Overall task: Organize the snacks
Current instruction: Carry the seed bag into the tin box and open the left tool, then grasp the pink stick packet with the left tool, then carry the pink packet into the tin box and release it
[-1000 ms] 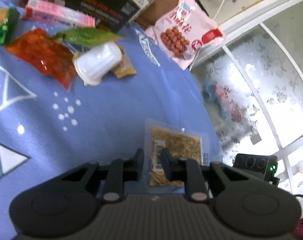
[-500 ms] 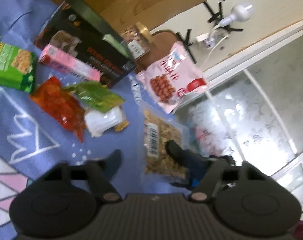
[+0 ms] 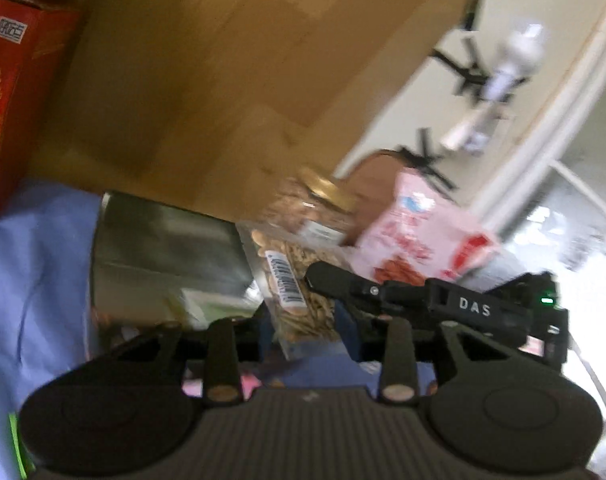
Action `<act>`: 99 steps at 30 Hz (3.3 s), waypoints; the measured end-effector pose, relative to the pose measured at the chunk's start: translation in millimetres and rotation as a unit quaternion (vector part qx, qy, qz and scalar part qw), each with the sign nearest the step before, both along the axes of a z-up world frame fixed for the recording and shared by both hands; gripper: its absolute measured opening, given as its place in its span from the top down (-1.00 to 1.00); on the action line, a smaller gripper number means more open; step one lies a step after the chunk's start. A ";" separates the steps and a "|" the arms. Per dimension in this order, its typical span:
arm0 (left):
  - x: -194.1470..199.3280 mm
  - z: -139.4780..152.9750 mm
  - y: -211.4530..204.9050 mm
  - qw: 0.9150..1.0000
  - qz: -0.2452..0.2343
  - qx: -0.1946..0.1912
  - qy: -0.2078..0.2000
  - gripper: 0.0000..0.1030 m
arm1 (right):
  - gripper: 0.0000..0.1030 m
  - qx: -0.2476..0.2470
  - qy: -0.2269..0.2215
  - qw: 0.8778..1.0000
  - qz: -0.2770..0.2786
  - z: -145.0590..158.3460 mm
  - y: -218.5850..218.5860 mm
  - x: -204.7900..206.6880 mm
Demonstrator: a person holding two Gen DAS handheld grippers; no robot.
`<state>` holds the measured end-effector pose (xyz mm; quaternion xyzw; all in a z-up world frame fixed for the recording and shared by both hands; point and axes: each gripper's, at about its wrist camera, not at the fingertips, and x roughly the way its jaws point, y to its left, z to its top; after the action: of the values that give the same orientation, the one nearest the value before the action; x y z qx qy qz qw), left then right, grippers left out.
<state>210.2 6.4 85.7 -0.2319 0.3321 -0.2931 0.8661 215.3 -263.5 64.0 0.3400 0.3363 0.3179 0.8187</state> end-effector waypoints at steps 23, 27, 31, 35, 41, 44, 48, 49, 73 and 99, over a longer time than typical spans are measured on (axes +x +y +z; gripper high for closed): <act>-64.7 -2.9 13.4 0.993 0.086 0.066 -0.052 0.02 | -0.16 -0.152 -0.092 0.979 -0.101 -26.5 -39.0 -96.1; -94.5 -17.4 16.0 0.995 0.065 0.071 -0.035 0.02 | -0.16 -0.142 -0.072 0.985 -0.067 -43.2 -29.8 -114.1; -110.1 -34.9 28.4 0.993 0.088 0.076 -0.015 0.02 | -0.16 -0.153 -0.064 0.984 -0.067 -43.9 -12.5 -99.9; -108.6 -46.3 48.7 0.987 0.139 0.086 0.000 0.02 | -0.16 -0.155 -0.051 0.985 -0.049 -44.4 -0.6 -66.4; -76.4 -68.0 72.7 0.976 0.195 0.079 0.057 0.02 | -0.15 -0.172 -0.009 0.985 -0.014 -59.0 13.8 -24.2; -56.7 -70.4 68.7 0.978 0.190 0.067 0.056 -0.04 | -0.06 -0.165 -0.003 0.986 0.015 -65.1 24.6 -20.1; -31.7 -77.1 47.2 0.990 0.114 0.043 0.073 -0.11 | 0.20 -0.166 -0.003 0.986 0.029 -66.1 30.6 -25.8; -31.0 -77.5 42.2 0.989 0.116 0.052 0.073 -0.11 | 0.20 -0.159 0.000 0.987 0.031 -66.7 28.7 -28.1; -110.1 -55.5 9.6 0.998 -0.004 0.010 0.058 -0.11 | 0.00 -0.271 -0.091 0.958 0.032 -48.2 -21.3 -181.4; -100.2 -69.9 -33.4 0.994 -0.053 0.060 0.068 -0.10 | 0.28 -0.379 -0.128 0.916 -0.012 -50.9 -3.4 -177.8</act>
<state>110.0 -27.0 15.8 -0.1808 0.4187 -0.3013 0.8374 37.6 -266.9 13.1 -0.0352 0.3193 0.1973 0.9262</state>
